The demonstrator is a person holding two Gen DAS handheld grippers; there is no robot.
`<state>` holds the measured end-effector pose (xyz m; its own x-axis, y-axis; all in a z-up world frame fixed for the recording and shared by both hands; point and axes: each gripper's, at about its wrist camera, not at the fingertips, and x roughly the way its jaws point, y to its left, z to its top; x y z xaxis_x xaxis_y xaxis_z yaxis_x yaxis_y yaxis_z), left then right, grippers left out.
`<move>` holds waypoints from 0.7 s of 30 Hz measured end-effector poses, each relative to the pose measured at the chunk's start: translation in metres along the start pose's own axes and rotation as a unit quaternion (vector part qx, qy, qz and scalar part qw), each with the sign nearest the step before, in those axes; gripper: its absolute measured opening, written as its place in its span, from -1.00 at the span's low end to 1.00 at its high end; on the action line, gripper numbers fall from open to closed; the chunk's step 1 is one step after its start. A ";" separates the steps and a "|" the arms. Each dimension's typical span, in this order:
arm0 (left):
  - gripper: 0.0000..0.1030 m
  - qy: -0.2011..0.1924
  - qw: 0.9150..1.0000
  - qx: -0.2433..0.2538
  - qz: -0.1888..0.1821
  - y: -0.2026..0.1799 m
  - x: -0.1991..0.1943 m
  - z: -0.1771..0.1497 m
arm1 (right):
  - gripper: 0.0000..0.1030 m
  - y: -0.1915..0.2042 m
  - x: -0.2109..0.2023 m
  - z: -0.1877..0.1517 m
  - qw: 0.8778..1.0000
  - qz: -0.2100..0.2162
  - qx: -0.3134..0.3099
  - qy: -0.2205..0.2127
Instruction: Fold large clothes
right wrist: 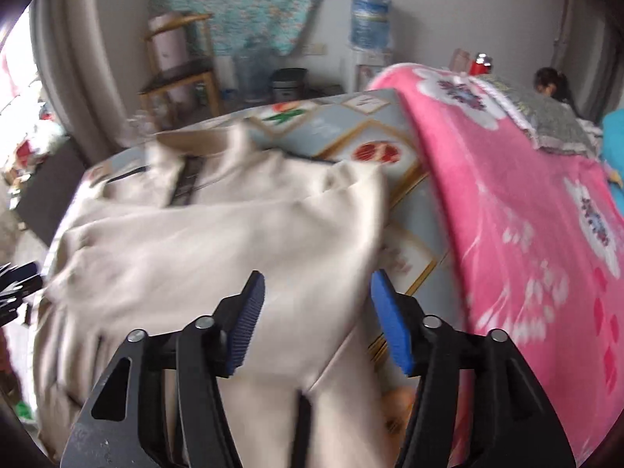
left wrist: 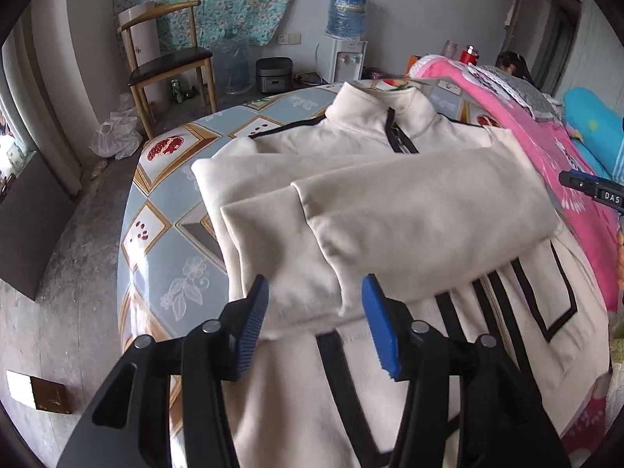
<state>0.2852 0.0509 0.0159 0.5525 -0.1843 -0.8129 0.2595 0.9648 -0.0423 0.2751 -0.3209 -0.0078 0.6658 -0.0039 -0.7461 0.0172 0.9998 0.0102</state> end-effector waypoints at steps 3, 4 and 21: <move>0.09 0.020 1.000 -0.008 -0.006 -0.006 -0.017 -0.033 | 0.27 0.018 -0.023 -0.044 1.000 0.023 -0.002 0.010; 0.10 0.023 1.000 -0.018 -0.008 -0.005 -0.024 -0.043 | 0.29 0.023 -0.030 -0.060 1.000 0.027 0.002 0.014; 0.13 0.027 0.985 -0.169 -0.015 0.017 -0.091 -0.211 | 0.41 -0.029 -0.084 -0.198 0.987 -0.005 0.140 0.072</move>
<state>0.0720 0.1236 -0.0337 0.5026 -0.2121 -0.8381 -0.0081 0.9682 -0.2499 0.0710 -0.3457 -0.0777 0.5519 0.0083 -0.8339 0.2433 0.9549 0.1705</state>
